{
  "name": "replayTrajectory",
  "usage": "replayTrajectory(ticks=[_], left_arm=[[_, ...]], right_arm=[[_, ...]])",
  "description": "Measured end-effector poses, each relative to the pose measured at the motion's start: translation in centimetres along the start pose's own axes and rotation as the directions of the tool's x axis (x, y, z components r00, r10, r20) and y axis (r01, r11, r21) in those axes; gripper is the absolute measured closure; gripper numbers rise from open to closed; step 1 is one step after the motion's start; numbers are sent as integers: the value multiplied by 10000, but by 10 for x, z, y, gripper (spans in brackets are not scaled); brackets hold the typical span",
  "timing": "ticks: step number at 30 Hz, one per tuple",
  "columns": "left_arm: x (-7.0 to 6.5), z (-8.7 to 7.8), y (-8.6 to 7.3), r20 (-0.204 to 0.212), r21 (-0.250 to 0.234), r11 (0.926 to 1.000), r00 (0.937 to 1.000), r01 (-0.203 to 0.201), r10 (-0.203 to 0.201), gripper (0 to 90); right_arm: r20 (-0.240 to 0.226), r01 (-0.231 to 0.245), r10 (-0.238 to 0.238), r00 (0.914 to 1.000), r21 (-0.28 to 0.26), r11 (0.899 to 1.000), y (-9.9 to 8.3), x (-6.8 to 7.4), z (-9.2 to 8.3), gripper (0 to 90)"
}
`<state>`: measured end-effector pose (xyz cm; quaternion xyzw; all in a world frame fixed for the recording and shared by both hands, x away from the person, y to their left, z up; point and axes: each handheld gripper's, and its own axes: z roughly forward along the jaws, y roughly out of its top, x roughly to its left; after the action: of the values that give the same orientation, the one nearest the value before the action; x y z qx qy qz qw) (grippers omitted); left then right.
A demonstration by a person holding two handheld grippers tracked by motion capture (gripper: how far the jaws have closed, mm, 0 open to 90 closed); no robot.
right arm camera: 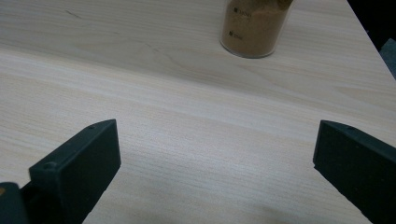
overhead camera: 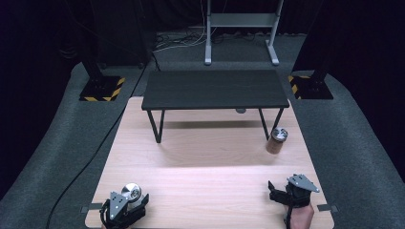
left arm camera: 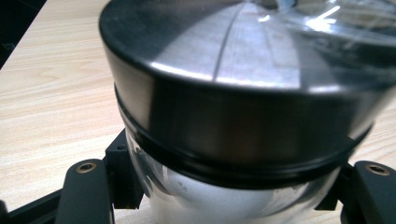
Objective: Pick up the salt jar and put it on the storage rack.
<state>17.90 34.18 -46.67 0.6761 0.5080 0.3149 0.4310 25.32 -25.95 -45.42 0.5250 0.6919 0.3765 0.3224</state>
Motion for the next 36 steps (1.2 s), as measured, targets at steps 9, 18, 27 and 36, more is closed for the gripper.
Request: replayTrajectory(ticks=[9,18,27,36], left_arm=[[-3,-2,-1,156,-353,9994,9999,25,-19,309],[-8,2,3,349,-363,9993,9994,-32,45,309],[-16,4,15,442,-302,9992,9987,-256,269,309],[-26,12,28,711,-278,9984,9962,-491,510,309]], right_arm=[[-4,37,-37,10000,-17,10000,0,0,0,0],[-36,147,-147,9999,58,9999,1,0,0,0],[-109,102,-101,9999,57,9999,1,-1,0,0],[-184,72,-74,9998,-98,9999,-2,-3,-1,0]])
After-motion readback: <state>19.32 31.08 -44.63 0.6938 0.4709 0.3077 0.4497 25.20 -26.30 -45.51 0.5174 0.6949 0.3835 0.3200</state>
